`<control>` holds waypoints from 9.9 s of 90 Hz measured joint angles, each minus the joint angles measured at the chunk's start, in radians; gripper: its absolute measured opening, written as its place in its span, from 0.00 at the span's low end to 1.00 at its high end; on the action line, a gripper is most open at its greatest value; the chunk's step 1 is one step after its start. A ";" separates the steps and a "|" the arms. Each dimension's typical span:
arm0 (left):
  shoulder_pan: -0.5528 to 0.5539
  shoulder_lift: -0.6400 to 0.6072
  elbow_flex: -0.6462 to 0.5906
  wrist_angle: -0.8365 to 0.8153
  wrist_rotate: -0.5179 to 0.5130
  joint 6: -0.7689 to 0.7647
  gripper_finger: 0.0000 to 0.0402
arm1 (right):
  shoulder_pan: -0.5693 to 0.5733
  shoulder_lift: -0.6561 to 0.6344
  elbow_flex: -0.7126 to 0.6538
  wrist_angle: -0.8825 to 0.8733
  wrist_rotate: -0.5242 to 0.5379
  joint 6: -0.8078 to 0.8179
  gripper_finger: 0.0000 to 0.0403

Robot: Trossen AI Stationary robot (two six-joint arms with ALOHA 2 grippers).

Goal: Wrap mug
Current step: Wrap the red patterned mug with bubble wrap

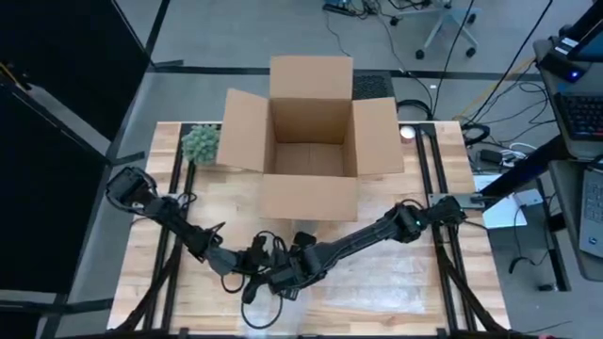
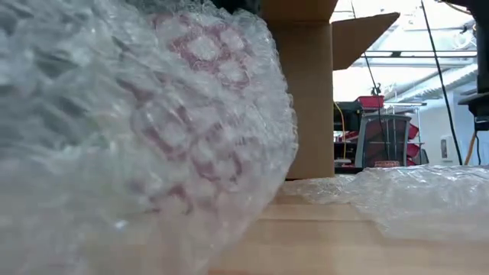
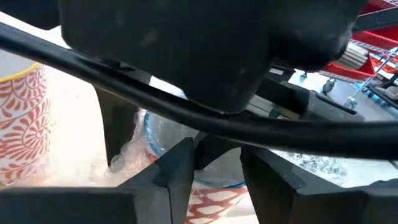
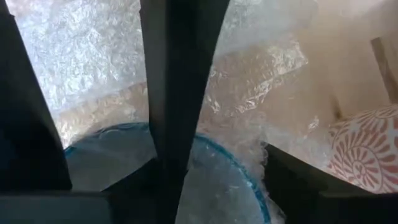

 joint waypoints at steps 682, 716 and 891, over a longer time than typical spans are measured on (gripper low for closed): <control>-0.119 -0.496 0.119 -0.521 -0.069 -0.259 0.00 | 0.197 -0.176 0.011 -0.106 -0.004 -0.183 0.49; 0.022 -0.288 0.256 -0.421 0.090 -0.047 0.00 | 0.233 -0.178 0.011 -0.122 -0.005 -0.082 0.49; 0.116 -0.213 0.315 -0.685 0.335 0.027 0.00 | 0.199 -0.063 0.012 -0.016 0.132 -0.254 0.49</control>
